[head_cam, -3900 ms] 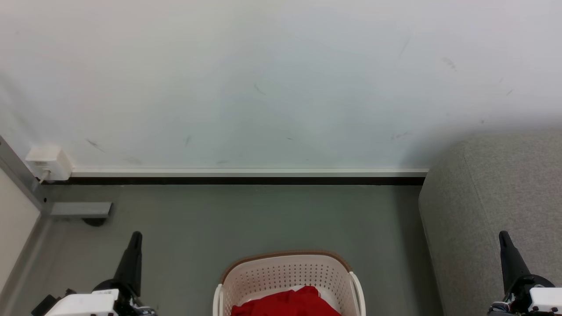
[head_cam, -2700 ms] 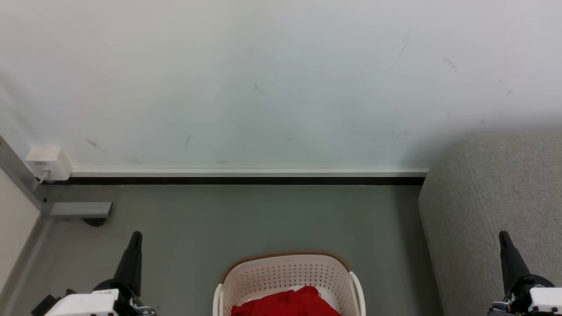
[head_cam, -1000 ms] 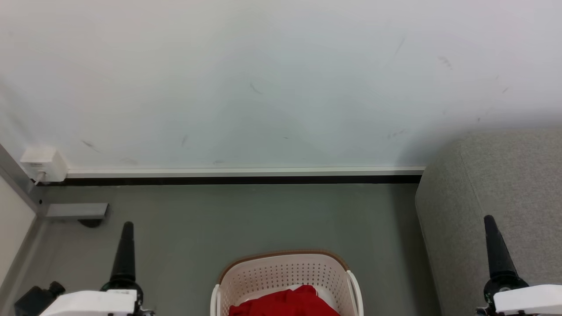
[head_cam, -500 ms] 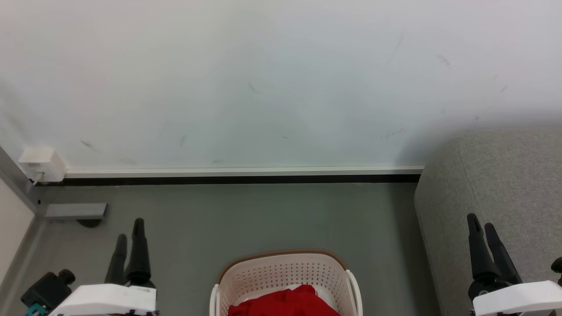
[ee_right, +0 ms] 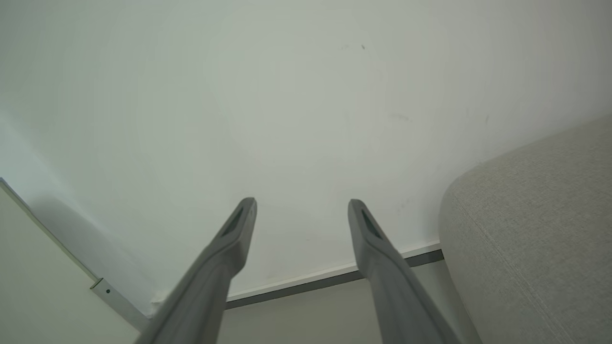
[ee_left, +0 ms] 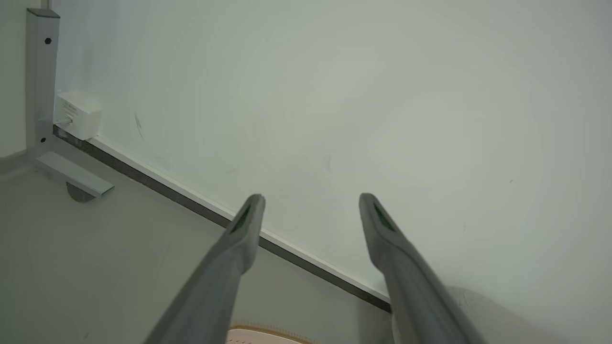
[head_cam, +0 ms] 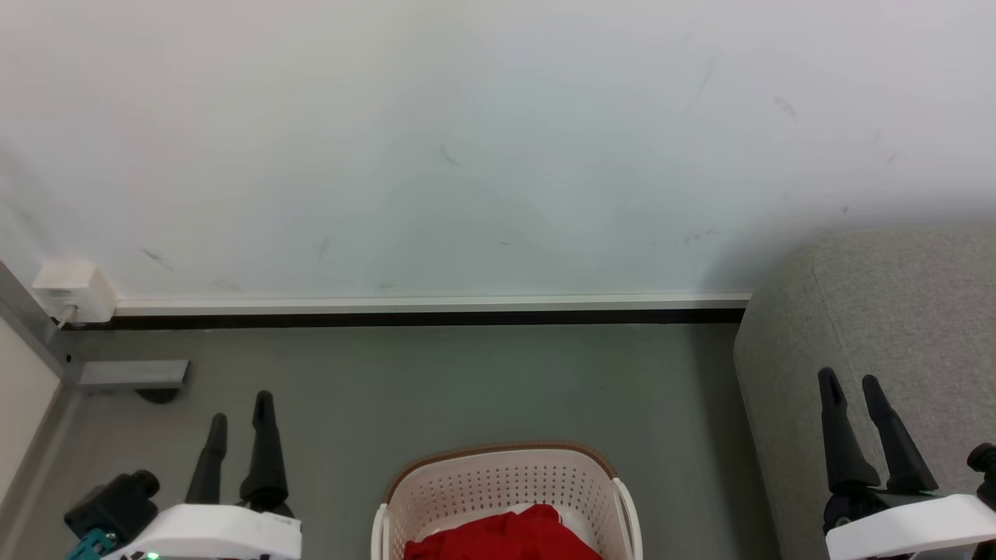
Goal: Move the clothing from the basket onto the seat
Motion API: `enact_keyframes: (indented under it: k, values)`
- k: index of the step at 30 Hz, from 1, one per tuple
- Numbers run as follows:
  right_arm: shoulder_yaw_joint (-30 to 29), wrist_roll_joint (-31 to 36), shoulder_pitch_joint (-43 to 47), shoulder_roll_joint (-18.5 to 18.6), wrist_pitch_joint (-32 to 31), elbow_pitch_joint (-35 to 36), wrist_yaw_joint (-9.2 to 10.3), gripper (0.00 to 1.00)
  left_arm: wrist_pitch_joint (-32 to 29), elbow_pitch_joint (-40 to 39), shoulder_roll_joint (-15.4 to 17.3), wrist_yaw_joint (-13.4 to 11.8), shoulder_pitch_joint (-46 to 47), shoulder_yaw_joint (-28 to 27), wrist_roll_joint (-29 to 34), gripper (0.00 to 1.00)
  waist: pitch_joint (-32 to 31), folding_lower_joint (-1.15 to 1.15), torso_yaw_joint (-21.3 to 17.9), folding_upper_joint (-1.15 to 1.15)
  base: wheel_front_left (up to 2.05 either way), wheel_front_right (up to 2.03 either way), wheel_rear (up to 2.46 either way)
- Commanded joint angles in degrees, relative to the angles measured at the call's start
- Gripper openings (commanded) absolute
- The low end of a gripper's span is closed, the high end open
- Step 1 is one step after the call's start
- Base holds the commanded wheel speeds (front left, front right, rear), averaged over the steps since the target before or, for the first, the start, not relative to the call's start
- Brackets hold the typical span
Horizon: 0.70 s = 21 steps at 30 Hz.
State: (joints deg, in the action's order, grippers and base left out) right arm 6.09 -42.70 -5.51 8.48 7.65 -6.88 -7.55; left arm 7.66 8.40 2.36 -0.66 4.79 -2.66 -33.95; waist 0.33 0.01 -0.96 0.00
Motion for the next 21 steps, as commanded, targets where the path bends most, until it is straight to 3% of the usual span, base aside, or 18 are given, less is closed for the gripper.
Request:
enact_keyframes:
  k: [1,21]
  values:
    - [0.23,1.62,-0.86,0.61,0.52,0.81,0.06,1.00,0.51,-0.48,0.51,-0.39,0.35,0.10,2.13,1.00,0.03,0.00,-0.04,0.00,0.00,0.00,0.00]
    - [1.12,12.71,-1.10,0.89,3.30,-2.20,0.08,1.00,3.31,-0.70,0.60,-1.30,0.37,0.64,13.48,1.00,-0.26,0.00,-0.32,0.00,0.00,0.00,0.00]
